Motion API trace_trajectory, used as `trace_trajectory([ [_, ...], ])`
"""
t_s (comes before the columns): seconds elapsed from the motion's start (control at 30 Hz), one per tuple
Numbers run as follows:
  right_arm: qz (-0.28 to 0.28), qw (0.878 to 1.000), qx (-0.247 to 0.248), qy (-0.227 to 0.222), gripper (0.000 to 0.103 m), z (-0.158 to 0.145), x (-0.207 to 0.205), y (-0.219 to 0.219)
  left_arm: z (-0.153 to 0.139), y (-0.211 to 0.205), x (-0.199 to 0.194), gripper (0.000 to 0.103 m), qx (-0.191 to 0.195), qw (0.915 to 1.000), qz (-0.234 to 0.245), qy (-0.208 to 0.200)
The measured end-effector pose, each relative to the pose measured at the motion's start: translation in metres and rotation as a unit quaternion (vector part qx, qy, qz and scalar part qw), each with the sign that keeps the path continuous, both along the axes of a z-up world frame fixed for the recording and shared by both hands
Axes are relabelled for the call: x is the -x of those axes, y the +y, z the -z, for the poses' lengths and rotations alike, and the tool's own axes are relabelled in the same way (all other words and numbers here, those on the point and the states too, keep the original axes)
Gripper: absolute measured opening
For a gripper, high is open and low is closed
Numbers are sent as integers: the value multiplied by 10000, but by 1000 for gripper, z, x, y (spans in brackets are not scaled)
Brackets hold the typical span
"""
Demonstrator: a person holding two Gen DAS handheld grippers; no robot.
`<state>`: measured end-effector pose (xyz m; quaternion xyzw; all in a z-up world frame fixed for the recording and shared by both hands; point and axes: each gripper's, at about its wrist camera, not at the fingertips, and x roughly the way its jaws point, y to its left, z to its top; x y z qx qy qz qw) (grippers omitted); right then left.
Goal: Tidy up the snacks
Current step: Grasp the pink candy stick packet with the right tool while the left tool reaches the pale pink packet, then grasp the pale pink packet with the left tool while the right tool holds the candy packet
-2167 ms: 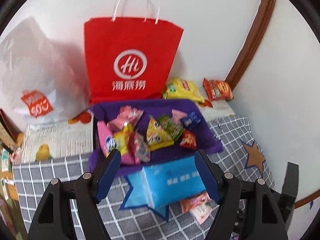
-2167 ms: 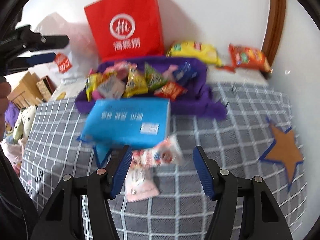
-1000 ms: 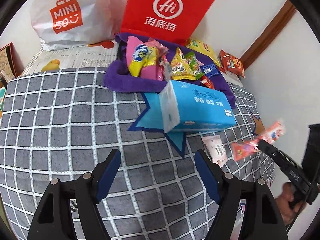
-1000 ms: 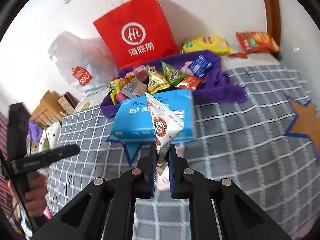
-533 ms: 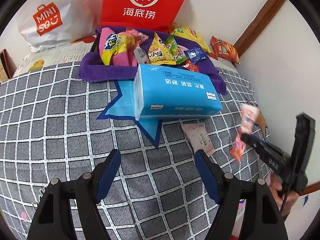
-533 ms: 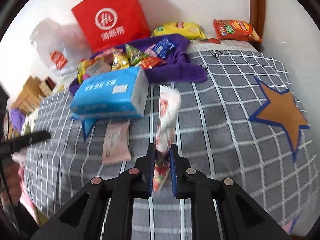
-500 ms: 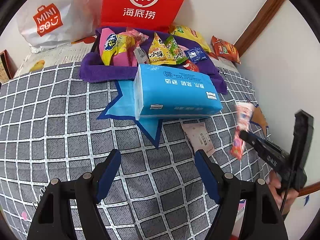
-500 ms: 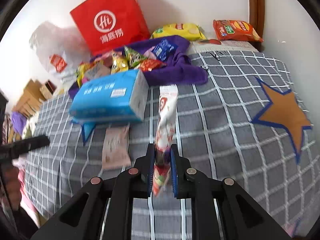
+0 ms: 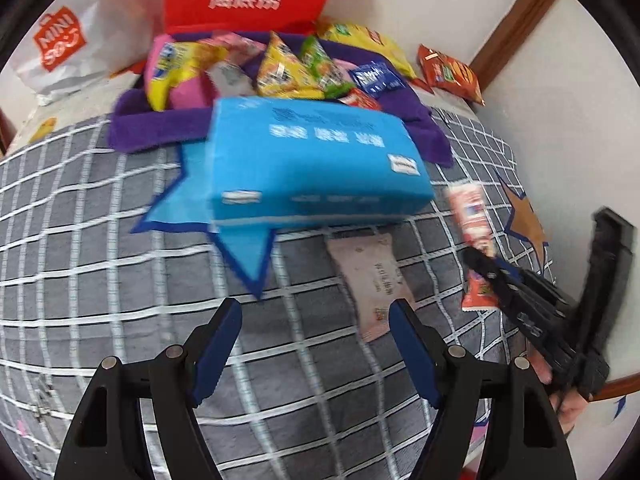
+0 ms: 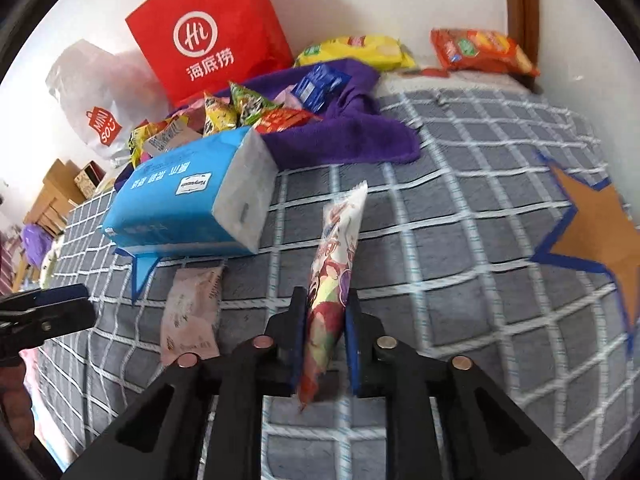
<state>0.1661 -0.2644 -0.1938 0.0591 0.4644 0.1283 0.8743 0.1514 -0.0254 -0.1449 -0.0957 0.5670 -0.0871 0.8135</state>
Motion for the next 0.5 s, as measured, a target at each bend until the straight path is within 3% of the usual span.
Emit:
trace_trajectory([
  [0.27,79,9981,426,-447,17,-25,34,-40,28,-28,-14,72,446,9986,-65,272],
  [0.5,138,9983,418,-379,17,-26,47,-61,35,-47,-17,63,-1,9995,-302,30],
])
